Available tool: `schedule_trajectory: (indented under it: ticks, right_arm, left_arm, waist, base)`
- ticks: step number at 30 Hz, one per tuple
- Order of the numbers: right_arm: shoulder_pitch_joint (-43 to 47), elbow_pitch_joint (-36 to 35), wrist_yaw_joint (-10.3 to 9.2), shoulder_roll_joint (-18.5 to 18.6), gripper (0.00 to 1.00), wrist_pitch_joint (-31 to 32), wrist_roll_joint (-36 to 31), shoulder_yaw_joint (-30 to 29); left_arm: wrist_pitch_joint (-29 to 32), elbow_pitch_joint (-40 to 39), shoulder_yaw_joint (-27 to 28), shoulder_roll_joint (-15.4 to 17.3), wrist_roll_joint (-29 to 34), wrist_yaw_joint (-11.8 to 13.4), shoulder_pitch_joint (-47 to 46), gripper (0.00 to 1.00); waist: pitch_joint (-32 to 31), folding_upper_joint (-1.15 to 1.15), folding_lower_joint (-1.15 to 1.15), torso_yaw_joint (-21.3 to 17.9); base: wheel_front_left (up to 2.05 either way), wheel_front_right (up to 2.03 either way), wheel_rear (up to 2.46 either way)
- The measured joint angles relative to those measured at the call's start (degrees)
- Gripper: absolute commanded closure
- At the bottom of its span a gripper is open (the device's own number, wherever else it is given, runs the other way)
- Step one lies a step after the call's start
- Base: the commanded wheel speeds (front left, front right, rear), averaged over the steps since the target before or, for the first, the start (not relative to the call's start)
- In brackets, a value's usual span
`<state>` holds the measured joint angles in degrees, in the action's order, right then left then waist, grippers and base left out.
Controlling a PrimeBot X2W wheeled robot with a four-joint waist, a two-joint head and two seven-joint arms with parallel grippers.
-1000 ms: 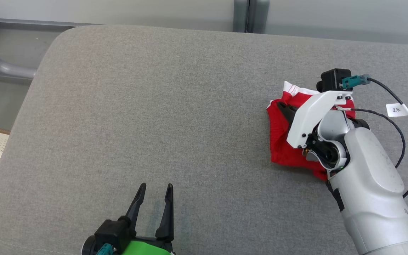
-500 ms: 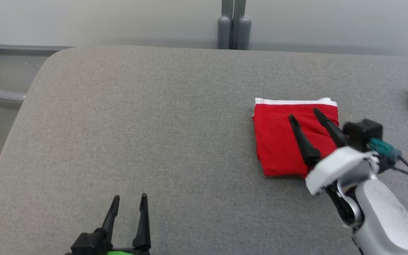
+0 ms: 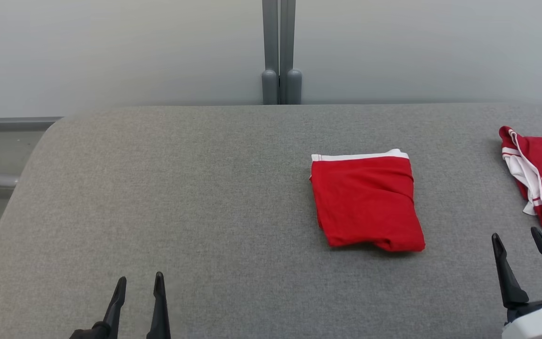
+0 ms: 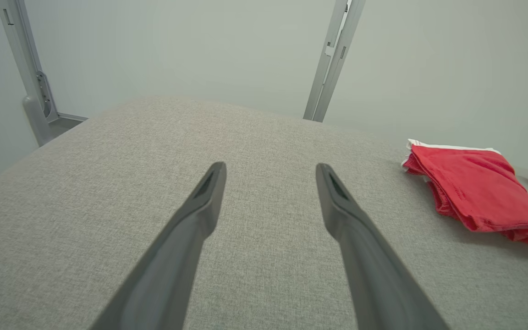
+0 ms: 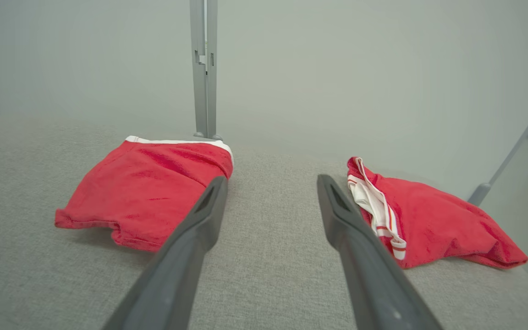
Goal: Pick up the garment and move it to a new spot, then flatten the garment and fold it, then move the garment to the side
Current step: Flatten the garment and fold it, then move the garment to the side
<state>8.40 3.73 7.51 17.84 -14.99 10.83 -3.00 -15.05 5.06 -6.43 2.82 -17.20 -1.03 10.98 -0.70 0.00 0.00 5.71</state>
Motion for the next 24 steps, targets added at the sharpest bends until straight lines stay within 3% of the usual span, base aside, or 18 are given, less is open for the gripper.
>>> schedule_trajectory:
  ticks: [5, 15, 24]
  right_arm:
    - [2.8, -0.5, 0.00, -2.4, 0.00, 0.0, -1.0, -3.0]
    - [3.0, -1.6, 0.00, -5.5, 0.00, 0.0, -1.7, -3.1]
    - [3.0, -1.4, 0.00, -6.2, 0.00, 0.0, -1.7, -2.7]
  left_arm:
    - [0.0, 1.4, 1.3, 0.0, 0.3, -1.0, 0.8, 0.00]
    - [0.0, 2.7, 2.4, 0.0, 2.3, -2.7, 1.3, 0.00]
    - [0.0, 3.0, 1.9, 0.0, 2.5, -3.1, 1.2, 0.00]
  waist:
    - [-1.0, 0.00, 0.00, -1.1]
    - [-1.2, 0.00, 0.00, -1.0]
    - [-1.7, 0.00, 0.00, -0.9]
  base:
    - [0.00, 0.00, 0.00]
    - [0.00, 0.00, 0.00]
    - [0.00, 0.00, 0.00]
